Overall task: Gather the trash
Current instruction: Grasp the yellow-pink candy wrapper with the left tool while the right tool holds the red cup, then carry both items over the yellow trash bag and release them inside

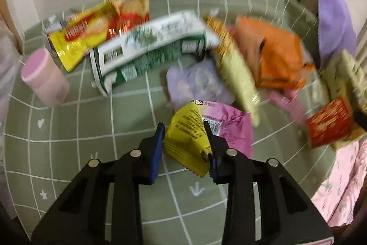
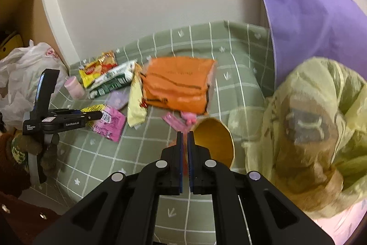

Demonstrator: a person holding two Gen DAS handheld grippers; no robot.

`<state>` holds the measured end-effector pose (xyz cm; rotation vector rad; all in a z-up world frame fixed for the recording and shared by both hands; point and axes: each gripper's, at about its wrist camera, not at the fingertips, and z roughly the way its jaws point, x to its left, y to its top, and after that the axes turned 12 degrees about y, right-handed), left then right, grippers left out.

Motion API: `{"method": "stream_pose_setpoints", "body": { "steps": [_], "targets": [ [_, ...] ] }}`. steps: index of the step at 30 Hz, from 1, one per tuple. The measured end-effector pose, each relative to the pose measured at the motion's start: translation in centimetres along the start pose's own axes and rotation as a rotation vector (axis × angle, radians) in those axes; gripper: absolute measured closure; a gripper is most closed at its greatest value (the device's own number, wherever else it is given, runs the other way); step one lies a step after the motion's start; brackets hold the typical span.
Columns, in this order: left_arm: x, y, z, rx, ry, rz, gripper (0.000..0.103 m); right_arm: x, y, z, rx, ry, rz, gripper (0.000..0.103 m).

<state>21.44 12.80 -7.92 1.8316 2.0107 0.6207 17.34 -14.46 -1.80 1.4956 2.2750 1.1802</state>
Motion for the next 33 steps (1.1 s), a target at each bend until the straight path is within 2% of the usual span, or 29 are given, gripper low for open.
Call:
{"method": "stream_pose_setpoints", "body": {
  "steps": [5,9,11,12,13,14,18,23,28,33],
  "targets": [
    [-0.2,1.7,-4.3,-0.109,-0.009,-0.009,0.072,0.7,1.2,-0.3,-0.009,0.022,-0.037,0.097],
    [-0.5,2.8,-6.3,-0.151,0.001,-0.002,0.072,0.7,1.3,-1.6,-0.047,0.090,-0.036,0.097],
    [-0.7,3.0,-6.6,-0.156,-0.005,-0.010,0.071,0.1,1.2,-2.7,-0.075,0.106,-0.024,0.092],
    [-0.8,3.1,-6.8,-0.158,-0.006,-0.016,0.071,-0.3,1.1,-3.4,-0.078,0.093,-0.018,0.088],
    [-0.8,2.9,-6.9,-0.159,-0.013,-0.022,0.071,-0.6,1.0,-3.9,-0.077,0.083,-0.013,0.078],
    [-0.9,2.9,-7.0,-0.160,-0.022,-0.027,0.071,-1.2,0.7,-4.5,-0.071,0.068,-0.002,0.077],
    [-2.0,2.3,-6.7,-0.148,-0.022,-0.003,0.071,-2.9,-1.0,-6.1,-0.039,-0.016,0.013,0.077],
    [-3.2,1.8,-6.2,-0.123,-0.056,0.021,0.071,-5.0,-3.6,-5.3,-0.021,0.063,0.114,0.077],
    [-3.7,2.1,-7.0,-0.134,-0.057,0.050,0.071,-5.8,-5.1,-2.8,-0.018,-0.003,0.144,0.077],
    [-3.6,2.5,-7.1,-0.112,-0.037,0.059,0.071,-7.7,-5.6,0.0,-0.031,0.032,0.198,0.077]
  ]
}}
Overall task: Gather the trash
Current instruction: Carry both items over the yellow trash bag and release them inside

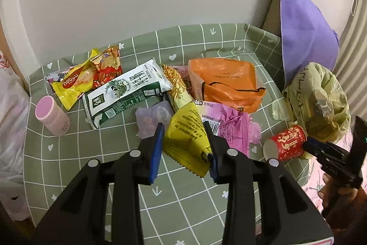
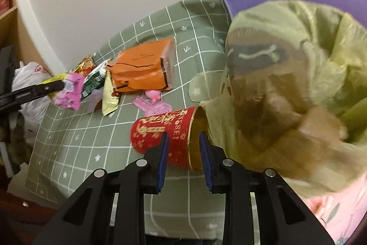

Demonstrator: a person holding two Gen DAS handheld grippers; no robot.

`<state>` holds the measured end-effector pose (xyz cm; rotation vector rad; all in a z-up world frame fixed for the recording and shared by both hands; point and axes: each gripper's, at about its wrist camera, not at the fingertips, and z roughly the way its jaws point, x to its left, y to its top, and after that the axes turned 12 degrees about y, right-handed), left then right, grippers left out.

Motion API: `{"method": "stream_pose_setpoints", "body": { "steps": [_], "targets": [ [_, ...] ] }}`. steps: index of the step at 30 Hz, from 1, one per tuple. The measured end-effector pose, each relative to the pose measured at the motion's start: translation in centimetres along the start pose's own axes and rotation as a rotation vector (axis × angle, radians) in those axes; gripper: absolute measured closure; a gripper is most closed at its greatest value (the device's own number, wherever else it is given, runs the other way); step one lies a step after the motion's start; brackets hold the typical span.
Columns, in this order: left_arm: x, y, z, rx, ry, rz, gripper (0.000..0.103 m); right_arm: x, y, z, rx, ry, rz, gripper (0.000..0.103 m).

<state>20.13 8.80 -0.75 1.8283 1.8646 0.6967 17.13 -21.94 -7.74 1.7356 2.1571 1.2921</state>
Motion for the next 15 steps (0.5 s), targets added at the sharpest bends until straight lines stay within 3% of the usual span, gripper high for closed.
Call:
{"method": "stream_pose_setpoints", "body": {
  "steps": [4,7,10,15],
  "targets": [
    [-0.1,0.7,-0.4,-0.010,-0.014,0.025,0.071,1.4,0.9,1.6,0.011,0.117,-0.019,0.088],
    [-0.3,2.1,-1.9,-0.077,-0.029,0.030,0.071,5.1,2.6,1.0,-0.006,0.082,-0.130,0.098],
    [-1.0,4.5,-4.1,-0.164,-0.064,0.034,0.071,7.4,4.8,-0.7,-0.042,0.073,-0.192,0.098],
    [-4.1,8.9,-8.4,-0.306,-0.139,0.087,0.071,10.5,9.3,-7.3,-0.170,-0.008,-0.306,0.098]
  ]
}}
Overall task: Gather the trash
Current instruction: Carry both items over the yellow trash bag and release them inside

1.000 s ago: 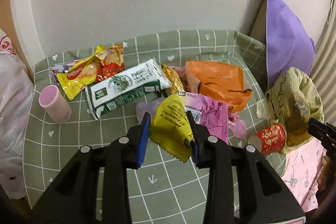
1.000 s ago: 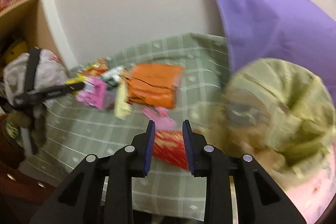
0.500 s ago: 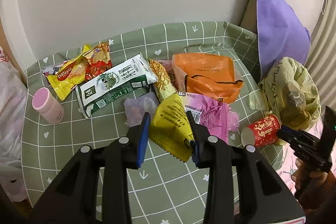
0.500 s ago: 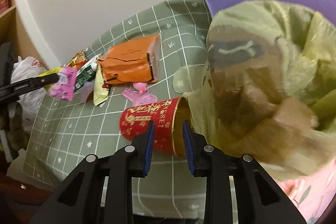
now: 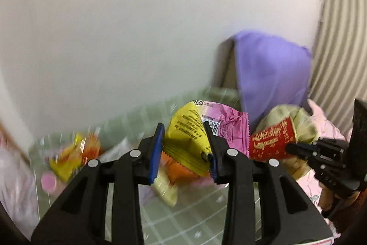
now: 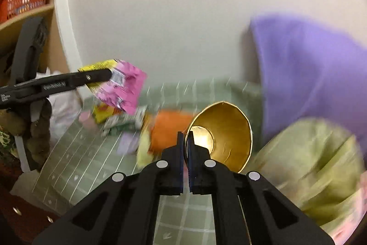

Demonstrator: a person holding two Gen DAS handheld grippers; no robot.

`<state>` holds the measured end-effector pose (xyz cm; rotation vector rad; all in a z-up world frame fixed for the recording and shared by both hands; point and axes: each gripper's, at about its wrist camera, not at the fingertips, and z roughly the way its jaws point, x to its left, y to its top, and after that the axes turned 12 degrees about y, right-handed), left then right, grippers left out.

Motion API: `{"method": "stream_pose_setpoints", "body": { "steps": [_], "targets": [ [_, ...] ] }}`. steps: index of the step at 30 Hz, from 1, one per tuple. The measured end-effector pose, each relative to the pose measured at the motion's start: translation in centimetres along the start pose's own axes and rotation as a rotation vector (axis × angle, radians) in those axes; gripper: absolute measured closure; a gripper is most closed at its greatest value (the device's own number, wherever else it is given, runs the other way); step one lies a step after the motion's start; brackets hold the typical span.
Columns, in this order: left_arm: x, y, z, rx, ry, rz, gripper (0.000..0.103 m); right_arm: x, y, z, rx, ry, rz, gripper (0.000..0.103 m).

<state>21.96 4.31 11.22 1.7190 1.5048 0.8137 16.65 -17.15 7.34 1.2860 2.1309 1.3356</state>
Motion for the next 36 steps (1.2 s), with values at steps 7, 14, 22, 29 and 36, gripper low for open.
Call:
{"method": "stream_pose_setpoints", "body": {
  "steps": [7,14,22,29,36],
  "targets": [
    [-7.8,6.1,-0.5,-0.091,-0.159,0.105,0.070,-2.1,3.7,-8.4,-0.103,-0.172,-0.039,0.098],
    [-17.3,5.6,3.4,0.000,-0.310,0.235,0.070,-6.7,2.1,-14.5,-0.148,-0.308,0.056,0.098],
    [-24.6,2.0,8.1,0.145,-0.374,0.340,0.070,-10.2,-1.0,-13.4,-0.062,-0.316,0.126,0.098],
    [-26.7,-0.7,11.1,0.210,-0.338,0.385,0.070,-13.1,-3.0,-12.1,-0.028,-0.276,0.188,0.098],
    [-27.0,-0.8,12.6,0.220,-0.313,0.381,0.070,-14.3,-3.9,-10.9,-0.015,-0.238,0.215,0.098]
  ]
}}
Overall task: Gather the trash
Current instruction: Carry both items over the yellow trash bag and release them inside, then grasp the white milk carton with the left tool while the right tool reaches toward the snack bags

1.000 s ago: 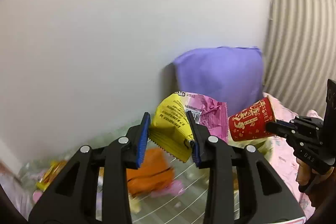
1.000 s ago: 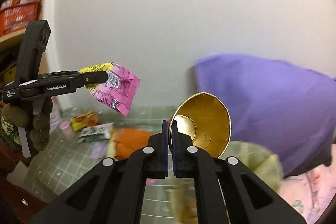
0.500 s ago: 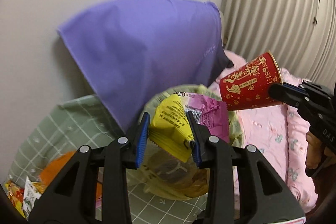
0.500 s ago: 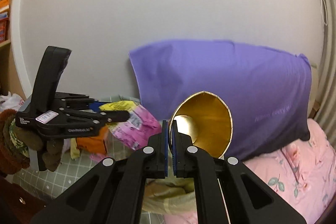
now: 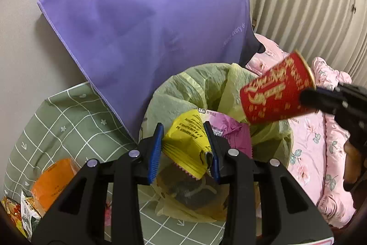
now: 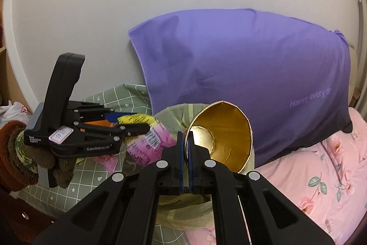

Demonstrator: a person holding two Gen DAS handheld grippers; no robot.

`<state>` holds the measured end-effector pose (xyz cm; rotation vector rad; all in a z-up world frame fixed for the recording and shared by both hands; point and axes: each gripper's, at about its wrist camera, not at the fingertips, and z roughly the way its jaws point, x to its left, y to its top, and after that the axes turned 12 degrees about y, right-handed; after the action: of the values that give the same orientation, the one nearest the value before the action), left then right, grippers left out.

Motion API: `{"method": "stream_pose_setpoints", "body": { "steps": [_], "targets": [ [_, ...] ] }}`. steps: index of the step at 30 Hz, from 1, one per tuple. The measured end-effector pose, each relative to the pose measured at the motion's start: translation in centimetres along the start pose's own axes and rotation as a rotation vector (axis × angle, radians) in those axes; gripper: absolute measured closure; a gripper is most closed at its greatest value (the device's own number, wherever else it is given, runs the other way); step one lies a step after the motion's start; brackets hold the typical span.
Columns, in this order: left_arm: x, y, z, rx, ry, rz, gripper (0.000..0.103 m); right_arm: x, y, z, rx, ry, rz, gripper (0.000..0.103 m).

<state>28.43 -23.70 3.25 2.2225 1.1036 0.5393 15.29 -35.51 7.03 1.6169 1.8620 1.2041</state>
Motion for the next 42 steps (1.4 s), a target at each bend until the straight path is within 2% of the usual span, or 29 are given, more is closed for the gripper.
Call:
{"method": "stream_pose_setpoints", "body": {
  "steps": [5,10,13,17,21,25,28,32,38,42],
  "targets": [
    [-0.9,0.5,0.8,-0.008,0.012,0.030,0.071,-0.2,-0.8,0.6,0.022,-0.008,-0.001,0.098],
    [-3.0,-0.2,3.5,0.022,0.031,0.101,0.071,-1.0,-1.4,0.8,0.045,-0.039,0.005,0.098],
    [-2.9,-0.2,4.4,0.041,-0.026,0.083,0.069,-1.4,-1.7,0.8,0.056,-0.039,0.011,0.098],
    [-1.3,0.7,4.3,0.059,-0.160,0.006,0.051,-1.4,-2.1,1.5,0.071,-0.020,0.017,0.098],
    [0.6,1.4,2.7,0.024,-0.186,-0.072,0.040,-1.3,-2.6,3.4,0.098,0.005,0.021,0.098],
    [2.1,1.3,0.9,-0.020,-0.160,-0.132,0.039,-1.2,-3.3,5.4,0.133,0.010,0.020,0.098],
    [2.5,1.0,-0.4,-0.051,-0.113,-0.146,0.039,-1.1,-3.7,6.8,0.165,0.019,0.031,0.097],
    [3.0,-0.1,-1.4,-0.055,-0.070,-0.157,0.039,-1.0,-4.6,7.8,0.195,0.024,0.039,0.097],
    [4.6,-1.5,-1.9,-0.048,-0.028,-0.195,0.039,-0.7,-5.0,6.9,0.155,-0.021,0.046,0.096],
    [6.0,-2.7,-3.1,-0.072,-0.012,-0.249,0.039,0.0,-4.7,5.6,0.132,-0.064,0.033,0.093]
  ]
}}
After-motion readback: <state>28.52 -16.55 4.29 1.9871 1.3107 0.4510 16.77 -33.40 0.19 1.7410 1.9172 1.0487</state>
